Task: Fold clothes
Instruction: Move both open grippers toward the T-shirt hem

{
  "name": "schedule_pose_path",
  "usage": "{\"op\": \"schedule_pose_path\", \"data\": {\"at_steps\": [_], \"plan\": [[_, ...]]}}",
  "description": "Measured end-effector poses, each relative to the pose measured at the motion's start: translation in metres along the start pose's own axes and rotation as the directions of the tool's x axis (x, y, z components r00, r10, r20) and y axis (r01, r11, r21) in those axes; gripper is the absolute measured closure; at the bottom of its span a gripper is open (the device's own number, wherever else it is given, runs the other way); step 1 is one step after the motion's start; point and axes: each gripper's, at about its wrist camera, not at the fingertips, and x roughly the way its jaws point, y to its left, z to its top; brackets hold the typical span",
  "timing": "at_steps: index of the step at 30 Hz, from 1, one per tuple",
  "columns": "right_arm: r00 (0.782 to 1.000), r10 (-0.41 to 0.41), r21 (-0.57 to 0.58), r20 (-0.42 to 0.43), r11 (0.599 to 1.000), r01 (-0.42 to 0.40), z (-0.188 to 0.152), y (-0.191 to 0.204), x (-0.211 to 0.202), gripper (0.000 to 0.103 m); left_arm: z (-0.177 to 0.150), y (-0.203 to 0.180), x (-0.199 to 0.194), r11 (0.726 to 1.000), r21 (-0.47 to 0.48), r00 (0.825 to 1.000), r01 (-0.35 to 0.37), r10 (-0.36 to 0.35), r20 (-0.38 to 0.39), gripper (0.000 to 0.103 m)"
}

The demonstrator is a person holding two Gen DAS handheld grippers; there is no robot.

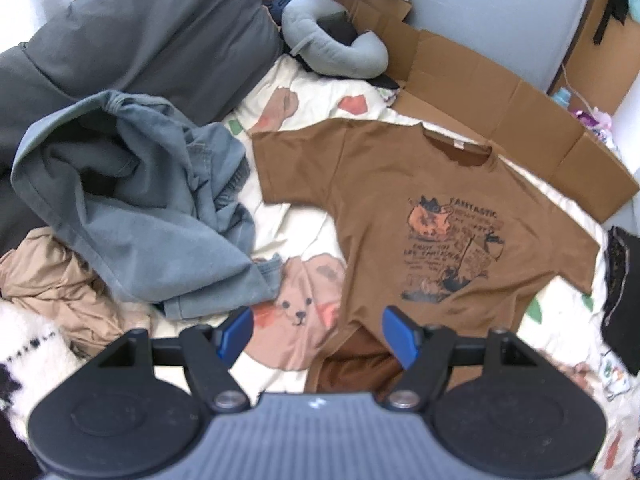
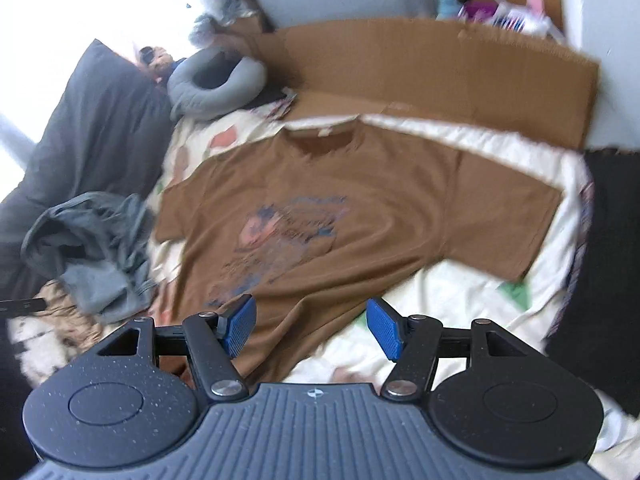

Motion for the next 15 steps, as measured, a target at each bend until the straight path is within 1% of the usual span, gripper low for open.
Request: {"op": "schedule_pose_path", "data": {"at_steps": [1, 4, 6, 9, 11, 13, 15], "plan": [[1.000, 0.022, -0.003, 0.004, 1.000, -0.022, -0.006, -0.001, 0.004, 0.036, -0.004, 0.000, 0.002, 1.000, 0.005, 1.000, -0.003, 0.003, 0.004, 0.029], [1.000, 0.025, -0.004, -0.016, 1.000, -0.025, -0.024, -0.004, 0.022, 0.036, -0.017, 0.000, 0.008, 1.000, 0.021, 1.000, -0.011, 0.011, 0.014, 0.029], [0.999, 0.041, 0.006, -0.028, 0.999, -0.040, -0.034, -0.006, 0.034, 0.036, -0.027, -0.002, 0.016, 1.000, 0.012, 1.000, 0.003, -0.003, 0.003, 0.029], [0.997, 0.069, 0.040, -0.045, 0.997, -0.068, -0.049, -0.009, 0.052, 0.036, -0.042, -0.007, 0.030, 0.999, 0.034, 1.000, 0.018, -0.018, -0.010, 0.029], [0.994, 0.086, 0.056, -0.061, 0.995, -0.082, -0.060, -0.010, 0.065, 0.037, -0.052, -0.009, 0.041, 0.999, 0.023, 0.999, 0.033, -0.033, -0.021, 0.029], [0.992, 0.104, 0.059, -0.073, 0.993, -0.100, -0.070, -0.011, 0.076, 0.038, -0.060, -0.011, 0.054, 0.998, 0.000, 0.997, 0.061, -0.061, -0.036, 0.031], [0.989, 0.123, 0.065, -0.088, 0.991, -0.117, -0.079, -0.012, 0.086, 0.039, -0.069, -0.016, 0.064, 0.997, 0.001, 0.996, 0.075, -0.075, -0.038, 0.034]]}}
